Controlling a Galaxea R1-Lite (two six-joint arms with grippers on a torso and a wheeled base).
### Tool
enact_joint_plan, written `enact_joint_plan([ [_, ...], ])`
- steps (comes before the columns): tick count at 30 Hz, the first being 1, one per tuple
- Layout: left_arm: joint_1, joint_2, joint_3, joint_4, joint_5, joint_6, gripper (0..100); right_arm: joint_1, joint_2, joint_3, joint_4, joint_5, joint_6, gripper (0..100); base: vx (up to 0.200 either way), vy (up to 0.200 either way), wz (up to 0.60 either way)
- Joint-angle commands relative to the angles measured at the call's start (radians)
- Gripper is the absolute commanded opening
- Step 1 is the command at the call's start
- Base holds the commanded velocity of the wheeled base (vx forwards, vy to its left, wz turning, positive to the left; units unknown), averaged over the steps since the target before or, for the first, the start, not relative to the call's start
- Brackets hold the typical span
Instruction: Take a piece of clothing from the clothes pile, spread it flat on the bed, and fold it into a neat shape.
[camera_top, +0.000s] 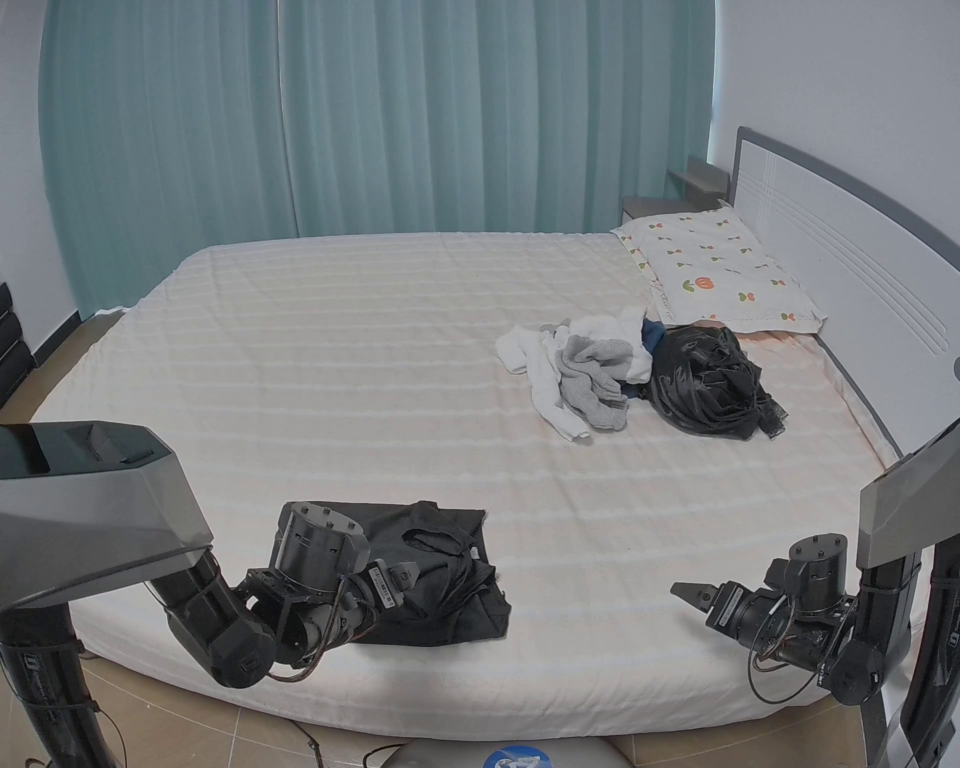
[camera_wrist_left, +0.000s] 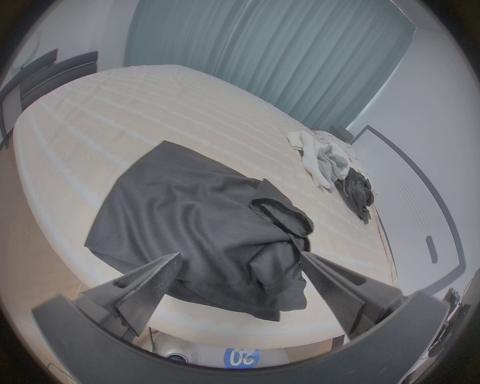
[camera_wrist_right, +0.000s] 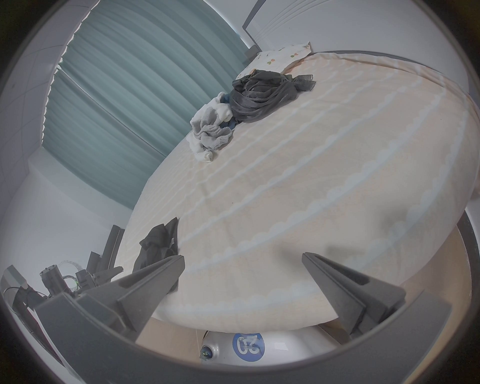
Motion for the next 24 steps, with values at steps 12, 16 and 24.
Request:
enact_joint_plan([
  [12,0.085,-0.032,0.101,-0.117,-0.037,-0.03,100,0.044,0.004,-0.049,-0.009,-0.046,-0.017,100,0.0,0.2,0.0],
  [16,0.106,-0.029,0.098,-0.114,-0.057,-0.032,100,0.05,0.004,-0.074,-0.006,-0.047,-0.04,100,0.0,0.2,0.0],
  [24,0.149,-0.018,0.096,-0.114,-0.096,-0.035,100,0.059,-0.006,-0.209,0.124,-0.086,-0.117,100,0.0,0.2,0.0],
])
